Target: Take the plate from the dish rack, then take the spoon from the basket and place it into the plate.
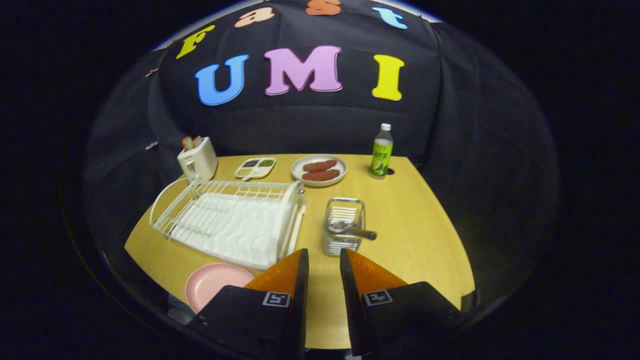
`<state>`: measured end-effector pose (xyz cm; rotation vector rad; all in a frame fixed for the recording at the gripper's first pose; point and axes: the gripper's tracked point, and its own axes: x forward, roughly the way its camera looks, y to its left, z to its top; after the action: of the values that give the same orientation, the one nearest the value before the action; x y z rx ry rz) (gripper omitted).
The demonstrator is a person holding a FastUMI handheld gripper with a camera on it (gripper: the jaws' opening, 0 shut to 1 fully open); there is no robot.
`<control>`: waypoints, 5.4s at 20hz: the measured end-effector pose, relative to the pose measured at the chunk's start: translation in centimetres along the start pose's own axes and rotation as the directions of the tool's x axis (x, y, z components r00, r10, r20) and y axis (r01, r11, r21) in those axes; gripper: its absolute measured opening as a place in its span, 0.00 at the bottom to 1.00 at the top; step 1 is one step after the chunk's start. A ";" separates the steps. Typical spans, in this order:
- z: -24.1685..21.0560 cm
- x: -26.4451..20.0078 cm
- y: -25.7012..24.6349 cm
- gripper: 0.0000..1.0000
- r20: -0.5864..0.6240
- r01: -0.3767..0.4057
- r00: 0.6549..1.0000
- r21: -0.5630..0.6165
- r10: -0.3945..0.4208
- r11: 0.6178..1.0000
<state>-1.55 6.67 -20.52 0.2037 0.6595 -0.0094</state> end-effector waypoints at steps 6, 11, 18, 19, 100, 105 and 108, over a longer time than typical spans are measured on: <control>-1.1 5.5 -3.4 0.39 -0.061 0.050 0.997 0.004 -0.049 0.999; -2.3 8.0 -2.3 0.39 -0.105 0.013 0.994 -0.025 -0.015 1.000; -3.5 8.9 -0.4 0.16 -0.135 -0.032 0.990 -0.028 0.028 0.999; -3.3 8.9 -0.3 0.12 -0.134 -0.032 0.990 -0.016 0.030 0.999; 20.9 -12.4 9.4 0.96 0.435 -0.100 0.887 -0.141 0.153 0.985; 20.4 -12.8 7.8 0.98 0.445 -0.068 0.888 -0.128 0.118 0.990; 20.1 -12.8 7.4 0.98 0.440 -0.067 0.892 -0.112 0.109 0.992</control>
<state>1.07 9.37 4.19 0.1335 0.1899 0.0611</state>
